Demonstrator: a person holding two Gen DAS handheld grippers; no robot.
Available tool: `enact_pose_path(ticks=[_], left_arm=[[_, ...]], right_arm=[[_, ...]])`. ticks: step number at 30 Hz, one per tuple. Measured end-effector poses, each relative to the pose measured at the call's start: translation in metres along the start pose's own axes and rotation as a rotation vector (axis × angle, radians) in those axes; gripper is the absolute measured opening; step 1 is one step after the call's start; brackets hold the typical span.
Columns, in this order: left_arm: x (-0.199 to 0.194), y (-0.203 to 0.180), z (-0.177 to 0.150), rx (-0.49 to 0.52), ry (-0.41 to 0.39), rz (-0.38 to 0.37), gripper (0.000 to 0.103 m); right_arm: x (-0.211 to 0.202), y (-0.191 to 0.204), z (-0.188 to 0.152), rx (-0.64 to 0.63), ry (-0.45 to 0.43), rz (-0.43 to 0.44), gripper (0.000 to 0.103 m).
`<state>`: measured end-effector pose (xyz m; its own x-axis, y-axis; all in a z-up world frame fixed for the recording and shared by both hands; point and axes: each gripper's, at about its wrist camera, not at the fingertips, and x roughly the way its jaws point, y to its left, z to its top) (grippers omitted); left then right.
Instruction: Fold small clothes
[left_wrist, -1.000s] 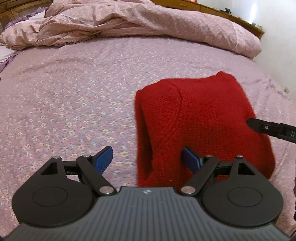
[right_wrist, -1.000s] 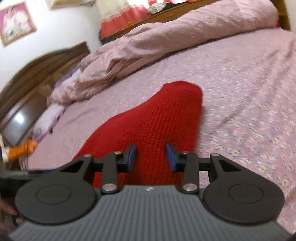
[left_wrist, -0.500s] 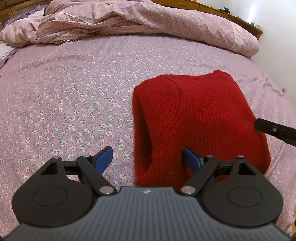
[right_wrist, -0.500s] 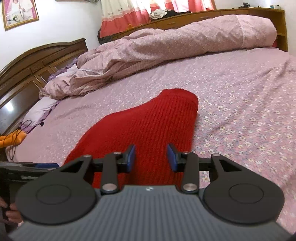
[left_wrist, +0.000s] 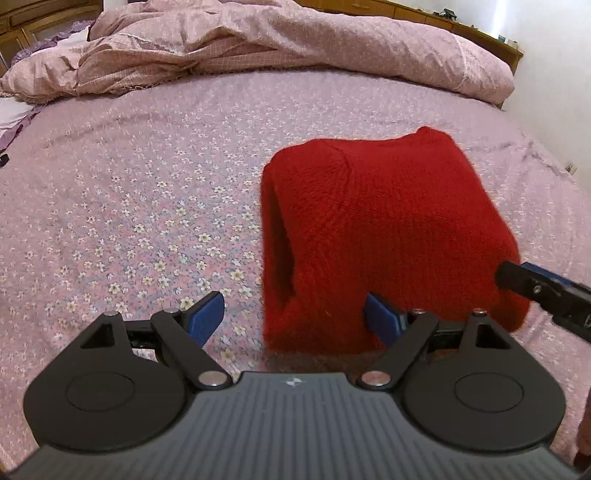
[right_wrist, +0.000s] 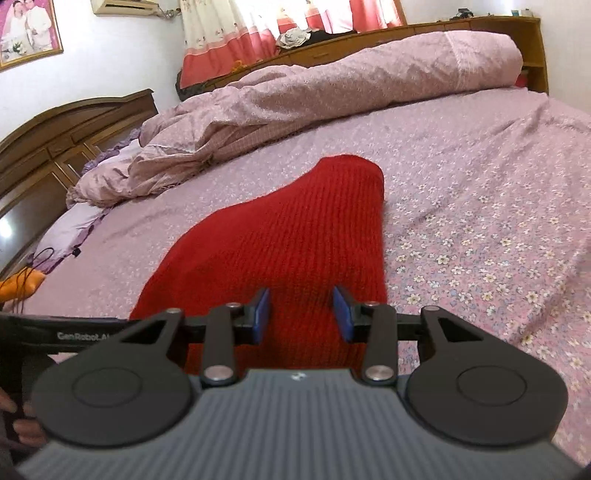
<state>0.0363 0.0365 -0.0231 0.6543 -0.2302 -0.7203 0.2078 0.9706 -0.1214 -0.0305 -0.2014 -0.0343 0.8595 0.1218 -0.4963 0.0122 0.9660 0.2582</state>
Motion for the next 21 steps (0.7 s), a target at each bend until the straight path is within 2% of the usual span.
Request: enact_pose_path(ticks=[7, 13, 16, 21], left_arm=[[-0.024, -0.014, -0.008, -0.005, 0.033, -0.021, 0.087], [-0.036, -0.025, -0.014, 0.018, 0.024, -0.004, 0.094], [-0.036, -0.029, -0.016, 0.035, 0.026, 0.001, 0.095], [-0.027, -0.032, -0.019, 0.04, 0.064, -0.005, 0.097]], right_arm=[[-0.029, 0.013, -0.004, -0.055, -0.013, -0.009, 0.059], [-0.041, 0.016, -0.007, -0.076, 0.028, -0.029, 0.062], [-0.041, 0.015, -0.011, -0.066, 0.062, -0.049, 0.076], [-0.037, 0.01, -0.017, -0.035, 0.088, -0.058, 0.076]])
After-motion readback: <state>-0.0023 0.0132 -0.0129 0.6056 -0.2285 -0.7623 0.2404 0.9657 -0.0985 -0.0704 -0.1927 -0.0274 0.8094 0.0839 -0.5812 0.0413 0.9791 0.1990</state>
